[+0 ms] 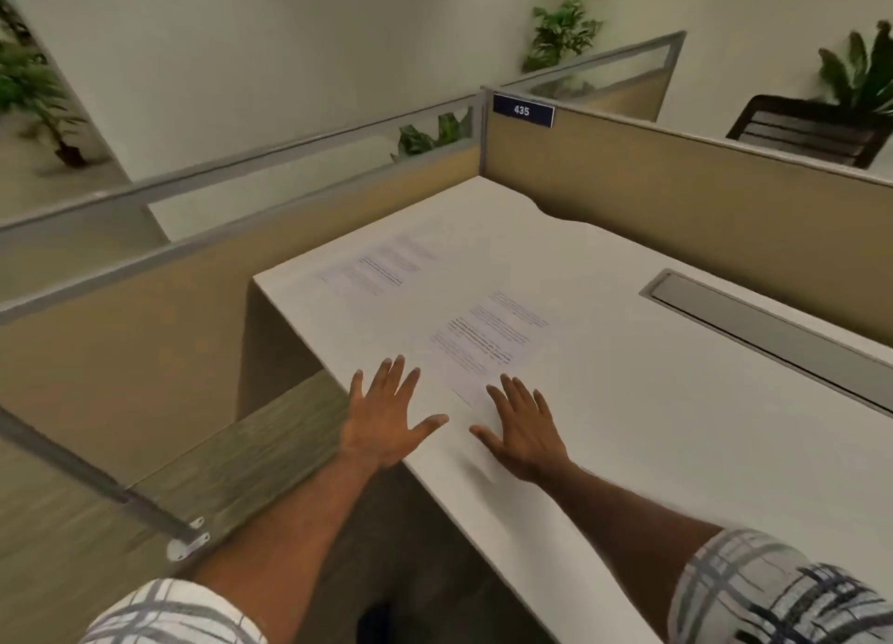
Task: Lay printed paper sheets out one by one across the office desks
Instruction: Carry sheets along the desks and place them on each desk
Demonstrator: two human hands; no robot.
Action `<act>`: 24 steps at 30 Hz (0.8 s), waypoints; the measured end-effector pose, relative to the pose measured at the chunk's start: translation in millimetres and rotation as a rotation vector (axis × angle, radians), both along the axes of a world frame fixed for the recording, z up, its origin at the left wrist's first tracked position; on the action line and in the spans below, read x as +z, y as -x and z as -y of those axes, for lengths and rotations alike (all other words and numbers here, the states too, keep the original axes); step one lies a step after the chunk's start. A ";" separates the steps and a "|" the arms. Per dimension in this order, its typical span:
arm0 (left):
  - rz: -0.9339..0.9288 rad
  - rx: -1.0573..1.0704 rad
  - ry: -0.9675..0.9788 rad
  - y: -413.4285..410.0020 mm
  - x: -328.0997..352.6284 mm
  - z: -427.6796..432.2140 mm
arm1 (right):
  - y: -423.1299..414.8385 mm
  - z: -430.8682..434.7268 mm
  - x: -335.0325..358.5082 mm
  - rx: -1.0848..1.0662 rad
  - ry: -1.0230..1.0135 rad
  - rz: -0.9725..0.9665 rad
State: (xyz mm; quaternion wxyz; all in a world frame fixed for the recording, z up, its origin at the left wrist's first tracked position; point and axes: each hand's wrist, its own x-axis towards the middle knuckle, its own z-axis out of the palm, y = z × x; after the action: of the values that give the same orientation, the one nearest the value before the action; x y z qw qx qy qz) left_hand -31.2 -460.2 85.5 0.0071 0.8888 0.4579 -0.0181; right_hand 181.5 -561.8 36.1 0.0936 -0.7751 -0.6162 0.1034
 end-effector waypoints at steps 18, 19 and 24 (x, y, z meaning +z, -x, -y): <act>0.060 -0.503 0.077 -88.6 -38.1 -209.0 | -17.6 -108.7 -7.7 -0.472 0.039 -0.069; 0.060 -0.507 0.089 -89.8 -39.1 -210.6 | -17.0 -106.5 -8.0 -0.471 0.053 -0.067; -0.096 -0.593 0.208 -146.1 -47.9 -250.8 | -20.0 -115.8 -23.7 -0.692 0.081 -0.158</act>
State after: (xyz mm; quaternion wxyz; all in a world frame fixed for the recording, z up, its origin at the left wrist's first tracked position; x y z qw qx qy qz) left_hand 114.9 -209.3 37.6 0.0708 0.9762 0.1744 -0.1081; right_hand 201.5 -446.1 12.5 0.1396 -0.9307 -0.3032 0.1495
